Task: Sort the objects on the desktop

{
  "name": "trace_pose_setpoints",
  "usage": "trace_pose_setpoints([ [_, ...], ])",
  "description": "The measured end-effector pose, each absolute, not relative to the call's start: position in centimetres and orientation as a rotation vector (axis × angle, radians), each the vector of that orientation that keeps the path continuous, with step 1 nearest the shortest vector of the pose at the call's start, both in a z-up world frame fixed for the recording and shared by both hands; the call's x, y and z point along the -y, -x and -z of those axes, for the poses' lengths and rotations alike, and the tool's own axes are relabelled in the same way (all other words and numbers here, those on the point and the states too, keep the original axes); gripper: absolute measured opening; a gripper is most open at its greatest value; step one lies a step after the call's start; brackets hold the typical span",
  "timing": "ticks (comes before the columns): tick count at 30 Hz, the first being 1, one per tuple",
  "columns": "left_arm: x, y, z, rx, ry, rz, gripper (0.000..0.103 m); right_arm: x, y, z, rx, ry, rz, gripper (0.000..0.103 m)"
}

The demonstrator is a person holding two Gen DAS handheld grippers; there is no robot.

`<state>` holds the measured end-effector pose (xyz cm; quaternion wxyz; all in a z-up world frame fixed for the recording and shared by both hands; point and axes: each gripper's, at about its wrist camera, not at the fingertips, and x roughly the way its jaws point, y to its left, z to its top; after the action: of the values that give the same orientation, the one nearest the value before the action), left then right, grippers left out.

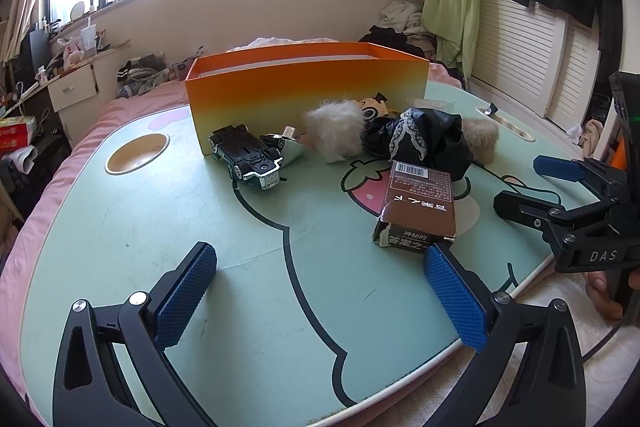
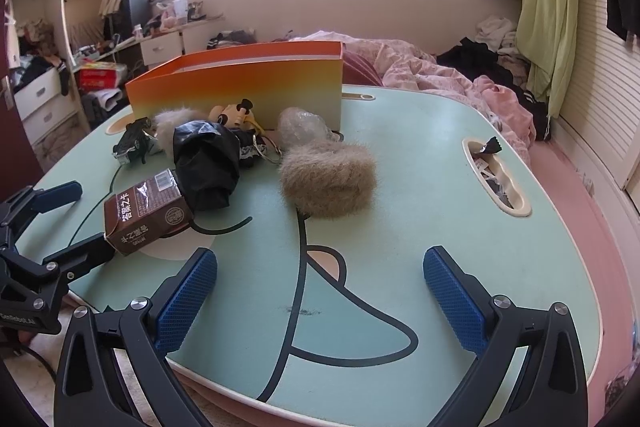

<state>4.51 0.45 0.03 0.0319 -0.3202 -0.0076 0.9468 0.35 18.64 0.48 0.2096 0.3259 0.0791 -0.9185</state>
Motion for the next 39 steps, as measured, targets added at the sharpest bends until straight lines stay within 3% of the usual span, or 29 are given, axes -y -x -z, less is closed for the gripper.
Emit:
trace_pose_setpoints([
  [39, -0.69, -4.6, -0.16, 0.026, 0.971, -2.922, 0.103, -18.83, -0.59, -0.37, -0.219, -0.896, 2.556, 0.103],
])
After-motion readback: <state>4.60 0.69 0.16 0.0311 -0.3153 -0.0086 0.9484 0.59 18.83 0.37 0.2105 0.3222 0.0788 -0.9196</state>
